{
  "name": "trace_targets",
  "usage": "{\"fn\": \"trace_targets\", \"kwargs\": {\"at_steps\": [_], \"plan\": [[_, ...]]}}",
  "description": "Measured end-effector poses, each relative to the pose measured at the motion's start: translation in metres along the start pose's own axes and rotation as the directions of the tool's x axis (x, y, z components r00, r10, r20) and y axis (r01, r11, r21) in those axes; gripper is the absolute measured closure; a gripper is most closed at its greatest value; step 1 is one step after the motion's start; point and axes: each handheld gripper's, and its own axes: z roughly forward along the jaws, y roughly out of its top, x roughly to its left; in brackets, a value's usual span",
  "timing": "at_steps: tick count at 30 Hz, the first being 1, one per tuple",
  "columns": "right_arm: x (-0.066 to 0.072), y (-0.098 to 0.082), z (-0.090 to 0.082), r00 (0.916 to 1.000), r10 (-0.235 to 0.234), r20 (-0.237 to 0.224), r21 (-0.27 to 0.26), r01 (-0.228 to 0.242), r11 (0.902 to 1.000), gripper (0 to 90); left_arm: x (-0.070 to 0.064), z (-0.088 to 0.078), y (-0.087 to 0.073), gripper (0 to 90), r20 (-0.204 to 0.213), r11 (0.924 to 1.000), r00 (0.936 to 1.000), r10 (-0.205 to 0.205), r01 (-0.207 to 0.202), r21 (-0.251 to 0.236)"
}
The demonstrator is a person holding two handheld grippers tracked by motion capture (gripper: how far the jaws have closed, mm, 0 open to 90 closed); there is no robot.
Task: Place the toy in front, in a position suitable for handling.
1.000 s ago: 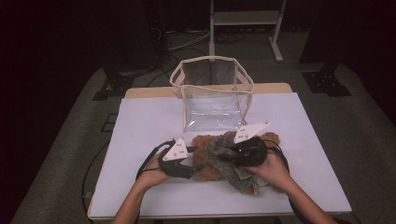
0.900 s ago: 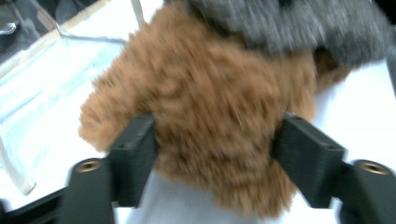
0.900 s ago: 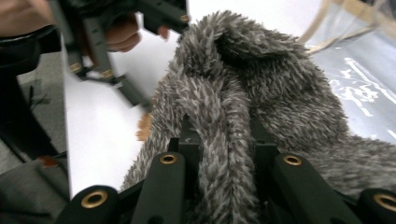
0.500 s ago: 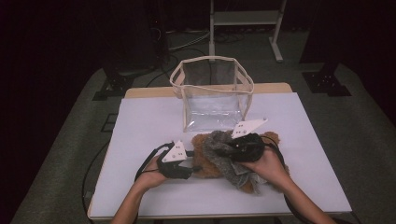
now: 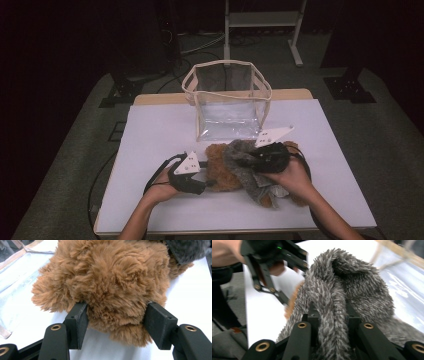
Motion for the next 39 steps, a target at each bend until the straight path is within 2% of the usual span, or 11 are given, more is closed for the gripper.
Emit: {"fn": "trace_targets", "kwargs": {"at_steps": [5,11,16,21,26,29,33,36,39], "plan": [[-0.014,-0.011,-0.025,0.9976,0.024,0.064,0.003,-0.025,0.9997,72.6,0.000,0.000,0.001,38.2,0.002,1.0000,1.0000,0.001,-0.001,-0.004],[-0.029,-0.021,-0.063,0.9889,0.063,0.135,-0.014,-0.061,0.9980,72.6,0.001,-0.001,0.002,36.8,0.006,1.0000,1.0000,0.003,-0.003,-0.002],[-0.040,-0.034,-0.079,0.9790,0.089,0.183,-0.001,-0.090,0.9959,72.4,0.002,-0.004,0.005,33.5,0.002,0.9998,1.0000,0.005,-0.005,-0.017],[-0.046,-0.048,-0.069,0.9804,0.132,0.146,0.002,-0.134,0.9910,72.2,0.000,-0.003,0.007,23.9,0.019,0.9991,0.9997,0.013,-0.012,-0.040],[-0.038,-0.056,-0.055,0.9850,0.150,0.085,-0.023,-0.149,0.9886,72.3,-0.001,0.000,0.013,11.3,0.024,0.9992,0.9997,0.004,-0.003,-0.040],[-0.030,-0.061,-0.051,0.9867,0.154,0.052,-0.036,-0.152,0.9877,72.4,-0.002,0.003,0.024,9.6,0.022,0.9980,0.9997,0.008,-0.007,-0.062],[-0.019,-0.065,-0.053,0.9896,0.139,0.036,-0.045,-0.138,0.9895,72.3,-0.005,0.012,0.036,10.9,0.022,0.9972,0.9988,0.043,-0.042,-0.061],[-0.017,-0.065,-0.062,0.9916,0.119,0.050,-0.054,-0.116,0.9918,72.2,-0.008,0.013,0.037,22.7,0.030,0.9953,0.9952,0.093,-0.092,-0.032],[-0.023,-0.063,-0.072,0.9894,0.127,0.070,-0.076,-0.121,0.9897,72.2,-0.008,0.011,0.035,26.2,0.044,0.9957,0.9950,0.090,-0.089,-0.026]]}}
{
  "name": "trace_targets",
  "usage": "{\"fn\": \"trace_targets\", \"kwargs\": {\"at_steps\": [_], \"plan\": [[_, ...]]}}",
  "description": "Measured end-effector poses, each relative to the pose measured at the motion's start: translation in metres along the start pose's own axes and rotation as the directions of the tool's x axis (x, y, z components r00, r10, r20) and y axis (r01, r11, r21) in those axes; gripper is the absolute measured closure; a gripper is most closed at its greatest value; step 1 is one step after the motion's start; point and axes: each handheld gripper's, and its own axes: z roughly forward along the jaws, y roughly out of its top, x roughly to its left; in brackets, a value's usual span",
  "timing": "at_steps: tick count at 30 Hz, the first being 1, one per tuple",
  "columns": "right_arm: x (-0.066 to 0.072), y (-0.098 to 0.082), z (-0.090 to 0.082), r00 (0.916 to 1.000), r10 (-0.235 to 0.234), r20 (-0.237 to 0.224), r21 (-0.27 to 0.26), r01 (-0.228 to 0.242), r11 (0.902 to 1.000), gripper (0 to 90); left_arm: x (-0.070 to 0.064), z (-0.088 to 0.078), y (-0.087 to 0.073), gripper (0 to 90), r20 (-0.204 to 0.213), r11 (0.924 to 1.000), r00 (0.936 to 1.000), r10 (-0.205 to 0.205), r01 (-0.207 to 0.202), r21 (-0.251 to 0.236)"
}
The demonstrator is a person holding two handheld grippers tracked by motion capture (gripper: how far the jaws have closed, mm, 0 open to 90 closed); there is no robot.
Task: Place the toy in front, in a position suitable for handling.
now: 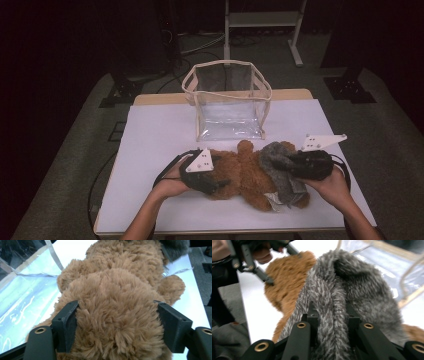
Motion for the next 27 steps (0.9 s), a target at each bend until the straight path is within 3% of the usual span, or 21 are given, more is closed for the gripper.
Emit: {"fn": "trace_targets", "kwargs": {"at_steps": [2,3,5,8,10,13,18,20,22,27], "plan": [[-0.002,0.002,-0.002,0.9999,0.003,0.010,-0.004,-0.003,1.0000,72.2,-0.001,-0.001,-0.001,26.3,0.001,1.0000,1.0000,-0.004,0.004,-0.004],[-0.012,0.008,-0.005,0.9992,0.015,0.037,-0.023,-0.014,0.9996,72.2,-0.002,-0.002,-0.003,26.2,0.005,1.0000,1.0000,0.001,-0.001,-0.008],[-0.017,0.011,-0.003,0.9981,0.014,0.060,-0.017,-0.013,0.9998,71.7,-0.001,-0.004,-0.003,26.2,0.002,1.0000,1.0000,0.005,-0.005,-0.005],[-0.022,0.010,0.009,0.9992,0.029,0.029,0.006,-0.029,0.9996,71.7,0.001,-0.009,-0.003,26.0,-0.008,1.0000,1.0000,0.002,-0.002,-0.003],[-0.018,0.006,0.019,0.9996,0.027,0.009,0.018,-0.027,0.9995,71.7,0.004,-0.014,-0.002,26.0,-0.010,0.9998,0.9998,-0.018,0.018,-0.005],[-0.012,-0.001,0.025,0.9987,0.048,-0.014,-0.012,-0.048,0.9988,72.1,0.008,-0.018,0.002,22.0,-0.013,0.9986,0.9985,-0.053,0.053,-0.010],[0.004,-0.014,0.027,0.9974,0.051,-0.050,-0.045,-0.054,0.9975,72.2,0.008,-0.015,0.011,21.7,-0.008,0.9985,0.9988,-0.048,0.048,-0.026],[0.010,-0.019,0.024,0.9980,0.044,-0.045,-0.060,-0.047,0.9971,72.1,0.004,-0.009,0.010,25.5,0.016,0.9995,0.9996,-0.024,0.024,0.018],[0.011,-0.020,0.019,0.9980,0.041,-0.048,-0.061,-0.044,0.9972,72.1,0.000,-0.006,0.006,30.1,0.033,0.9996,0.9991,-0.025,0.024,0.016],[0.004,-0.003,0.008,0.9999,0.014,0.009,-0.066,-0.014,0.9977,71.9,-0.001,-0.008,0.002,31.8,0.037,0.9993,0.9986,-0.038,0.038,-0.002]]}}
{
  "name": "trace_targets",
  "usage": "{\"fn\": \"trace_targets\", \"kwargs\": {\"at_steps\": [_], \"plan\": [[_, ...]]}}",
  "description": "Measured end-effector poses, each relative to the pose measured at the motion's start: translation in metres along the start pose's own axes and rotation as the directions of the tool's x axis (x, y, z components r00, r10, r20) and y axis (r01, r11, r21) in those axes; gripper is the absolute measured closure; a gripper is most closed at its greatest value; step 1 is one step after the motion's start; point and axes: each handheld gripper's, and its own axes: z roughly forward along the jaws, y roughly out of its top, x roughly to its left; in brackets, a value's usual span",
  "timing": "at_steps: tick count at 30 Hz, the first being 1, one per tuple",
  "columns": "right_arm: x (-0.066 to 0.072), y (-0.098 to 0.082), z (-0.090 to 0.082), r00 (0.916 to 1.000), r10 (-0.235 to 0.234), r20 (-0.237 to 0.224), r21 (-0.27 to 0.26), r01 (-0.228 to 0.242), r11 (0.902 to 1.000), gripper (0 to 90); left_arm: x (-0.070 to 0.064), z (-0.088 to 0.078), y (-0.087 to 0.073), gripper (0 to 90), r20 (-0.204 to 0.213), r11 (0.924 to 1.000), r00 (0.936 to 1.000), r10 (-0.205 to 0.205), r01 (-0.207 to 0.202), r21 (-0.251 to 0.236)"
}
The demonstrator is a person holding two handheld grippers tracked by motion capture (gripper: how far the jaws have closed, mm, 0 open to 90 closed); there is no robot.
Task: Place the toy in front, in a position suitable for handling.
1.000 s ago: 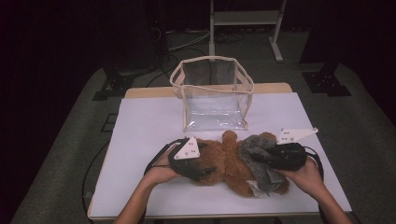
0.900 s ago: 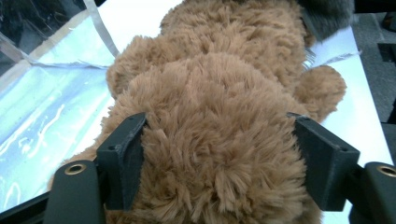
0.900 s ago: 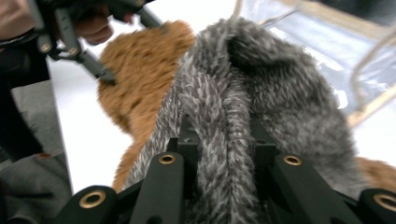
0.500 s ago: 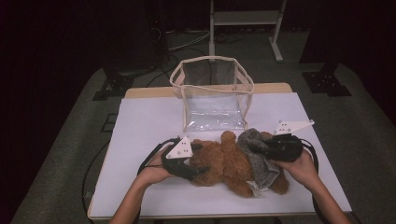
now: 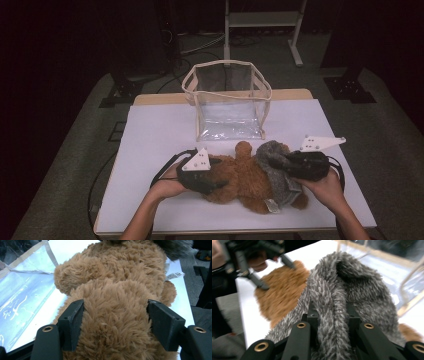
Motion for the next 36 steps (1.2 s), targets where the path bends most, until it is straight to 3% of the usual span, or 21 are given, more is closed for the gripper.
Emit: {"fn": "trace_targets", "kwargs": {"at_steps": [4,6,12,16,21,26,31,36], "plan": [[0.001,0.008,0.014,0.9998,-0.017,-0.012,0.019,0.017,0.9997,71.6,-0.001,-0.002,-0.001,30.5,-0.002,0.9999,0.9999,0.014,-0.014,0.000],[0.006,0.004,0.024,0.9993,-0.034,-0.018,0.042,0.034,0.9985,71.1,-0.002,-0.003,-0.002,24.7,-0.011,0.9997,0.9997,0.023,-0.023,0.007],[0.010,-0.013,0.023,0.9989,0.023,-0.041,0.009,-0.022,0.9997,71.2,0.002,-0.007,-0.003,9.5,-0.041,0.9999,0.9991,-0.010,0.010,0.008],[0.019,-0.017,0.018,0.9982,0.018,-0.057,0.007,-0.018,0.9998,71.2,0.001,-0.009,-0.003,9.5,-0.036,0.9998,0.9992,-0.017,0.017,-0.002],[0.026,-0.018,0.016,0.9991,-0.012,-0.040,0.006,0.012,0.9999,71.1,-0.005,-0.004,-0.006,15.9,-0.008,0.9994,0.9998,0.017,-0.017,0.029],[0.018,-0.015,0.010,0.9995,0.017,-0.028,-0.019,-0.018,0.9997,71.0,-0.008,-0.004,-0.007,19.5,-0.017,0.9993,0.9996,0.022,-0.022,0.030],[0.005,-0.016,-0.003,0.9984,0.041,0.040,-0.026,-0.040,0.9989,70.8,-0.008,-0.004,-0.009,20.3,-0.016,0.9994,0.9996,0.022,-0.021,0.028],[-0.008,-0.020,-0.010,0.9934,0.082,0.080,-0.037,-0.079,0.9961,70.6,-0.008,-0.005,-0.009,20.7,-0.014,0.9993,0.9996,0.024,-0.024,0.027]]}}
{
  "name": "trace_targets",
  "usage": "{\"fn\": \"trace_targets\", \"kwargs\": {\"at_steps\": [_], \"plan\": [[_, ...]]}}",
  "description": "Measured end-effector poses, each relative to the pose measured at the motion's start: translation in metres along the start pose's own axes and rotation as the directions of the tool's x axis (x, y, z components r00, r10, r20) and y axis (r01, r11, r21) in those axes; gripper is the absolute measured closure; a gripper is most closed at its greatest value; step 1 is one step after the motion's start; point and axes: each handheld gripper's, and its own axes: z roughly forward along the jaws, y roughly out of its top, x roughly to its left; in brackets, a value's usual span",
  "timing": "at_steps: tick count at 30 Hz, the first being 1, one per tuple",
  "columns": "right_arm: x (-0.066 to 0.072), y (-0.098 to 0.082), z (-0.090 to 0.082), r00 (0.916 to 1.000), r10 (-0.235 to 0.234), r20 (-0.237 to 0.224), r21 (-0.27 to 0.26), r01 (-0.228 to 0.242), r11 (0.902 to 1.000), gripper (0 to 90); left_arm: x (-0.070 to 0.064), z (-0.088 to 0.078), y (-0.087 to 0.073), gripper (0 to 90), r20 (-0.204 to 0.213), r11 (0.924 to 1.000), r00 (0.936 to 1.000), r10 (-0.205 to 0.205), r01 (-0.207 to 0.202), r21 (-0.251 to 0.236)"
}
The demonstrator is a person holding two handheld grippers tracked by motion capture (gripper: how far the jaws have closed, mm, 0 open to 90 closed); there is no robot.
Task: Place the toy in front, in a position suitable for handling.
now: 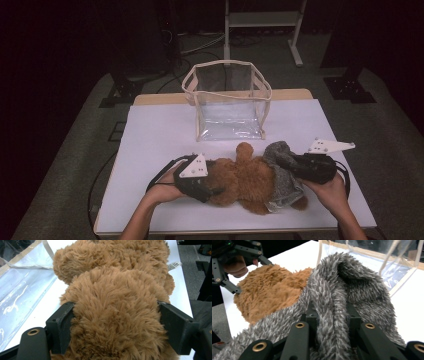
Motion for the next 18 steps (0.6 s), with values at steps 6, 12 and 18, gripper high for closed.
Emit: {"fn": "trace_targets", "kwargs": {"at_steps": [6,12,18], "plan": [[0.006,-0.003,0.009,0.9983,-0.002,-0.058,0.016,0.003,0.9999,70.8,0.004,-0.007,0.004,19.2,-0.007,1.0000,0.9999,0.008,-0.008,0.006],[0.022,-0.001,0.016,0.9943,-0.052,-0.094,0.027,0.054,0.9981,71.1,0.009,-0.018,0.008,23.3,-0.026,0.9988,0.9994,-0.024,0.023,-0.043],[0.030,0.004,0.012,0.9815,-0.106,-0.160,0.054,0.116,0.9918,70.9,0.004,-0.007,0.001,27.0,0.041,0.9993,0.9986,-0.034,0.034,-0.015]]}}
